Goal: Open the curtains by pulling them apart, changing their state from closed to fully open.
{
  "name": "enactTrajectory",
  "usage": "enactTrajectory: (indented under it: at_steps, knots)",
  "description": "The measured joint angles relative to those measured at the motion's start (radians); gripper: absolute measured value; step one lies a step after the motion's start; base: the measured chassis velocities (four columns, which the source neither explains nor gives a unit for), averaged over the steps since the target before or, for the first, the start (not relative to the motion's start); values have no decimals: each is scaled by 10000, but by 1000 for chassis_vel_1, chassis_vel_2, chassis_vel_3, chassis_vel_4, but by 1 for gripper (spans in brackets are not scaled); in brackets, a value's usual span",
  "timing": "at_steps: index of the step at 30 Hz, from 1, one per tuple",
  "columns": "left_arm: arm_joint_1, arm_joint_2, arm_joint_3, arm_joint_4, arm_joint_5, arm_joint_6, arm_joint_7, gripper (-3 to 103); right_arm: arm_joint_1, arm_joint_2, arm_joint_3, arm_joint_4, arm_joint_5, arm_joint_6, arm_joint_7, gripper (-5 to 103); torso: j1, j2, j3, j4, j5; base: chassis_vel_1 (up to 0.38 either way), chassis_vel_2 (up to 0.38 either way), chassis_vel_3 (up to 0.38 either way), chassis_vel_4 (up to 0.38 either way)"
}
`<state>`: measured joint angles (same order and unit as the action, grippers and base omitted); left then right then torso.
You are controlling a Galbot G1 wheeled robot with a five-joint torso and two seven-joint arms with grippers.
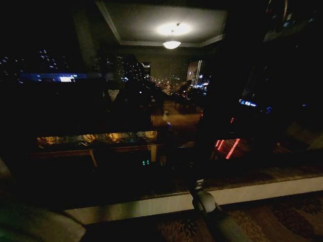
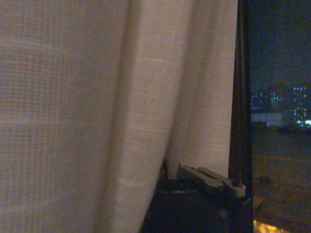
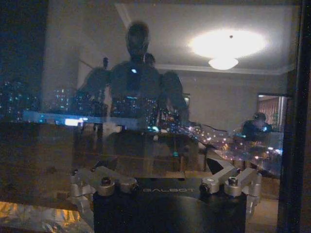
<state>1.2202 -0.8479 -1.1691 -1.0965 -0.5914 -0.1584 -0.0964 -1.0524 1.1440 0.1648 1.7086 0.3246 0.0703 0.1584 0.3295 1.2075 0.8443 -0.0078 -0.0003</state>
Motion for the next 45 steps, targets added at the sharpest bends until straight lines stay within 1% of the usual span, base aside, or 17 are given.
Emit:
enactTrajectory:
  at_steps: [7,11,14,16,19,21,25,27,30,31,33,34,36,39,40,42,45]
  knots:
    - [-110,-74,211,181,224,-217,-8,0,0,0,0,0,0,0,0,100,0,0,1,-1,1,0,0,0,0]
    - [-11,-303,340,-237,347,-240,-96,0,0,0,1,0,0,0,0,100,0,0,0,-2,2,0,0,0,0]
    - [309,-715,408,-1180,391,-191,-243,-2,0,0,0,0,0,0,0,100,0,0,0,-1,1,0,0,0,0]
    - [439,-875,405,-1552,396,-125,-276,3,0,0,0,0,0,0,0,100,0,-1,1,-1,2,0,0,0,0]
    - [1028,-1695,342,-3243,641,306,-749,19,0,0,0,0,0,0,0,100,0,0,0,-2,4,0,0,0,0]
    - [1223,-2018,315,-3792,741,428,-888,19,0,0,0,0,0,0,0,100,0,0,0,-1,2,0,0,0,0]
    - [1896,-3144,309,-5498,1238,854,-1112,41,0,0,0,0,0,0,2,100,0,0,0,-1,3,0,0,0,0]
    - [2052,-3355,359,-5879,1301,910,-1115,41,0,0,0,0,0,0,0,100,0,-1,0,-1,5,0,0,0,0]
    - [2483,-3859,649,-6905,1165,852,-572,57,0,0,0,0,0,0,1,100,0,-1,0,-1,6,0,0,0,0]
    - [2483,-3859,649,-6905,1165,852,-572,57,0,0,0,0,0,0,1,100,0,-1,0,-1,6,0,0,0,0]
    - [2688,-4049,958,-7313,844,442,148,68,0,0,0,0,0,0,0,100,0,0,0,-3,7,0,0,0,0]
    - [2762,-4108,1113,-7447,698,315,436,68,0,0,-1,0,0,0,0,100,0,0,0,-2,6,0,0,0,0]
    - [2858,-4161,1282,-7631,524,277,696,74,0,0,0,0,0,0,0,100,0,-1,0,-3,6,0,0,0,0]
    - [3180,-4373,1770,-8267,-50,484,1649,89,0,0,0,0,0,0,0,100,0,0,0,-2,4,0,0,0,0]
    - [3180,-4373,1770,-8267,-50,484,1649,89,0,0,0,0,0,0,0,100,0,0,0,-2,4,0,0,0,0]
    - [3222,-4525,2073,-8551,-161,541,1967,98,0,0,0,0,0,0,0,100,-1,0,-1,-2,6,0,0,0,0]
    - [3091,-4669,2422,-8759,-64,870,1762,100,0,0,0,0,0,0,0,100,0,0,0,-3,6,0,0,0,0]
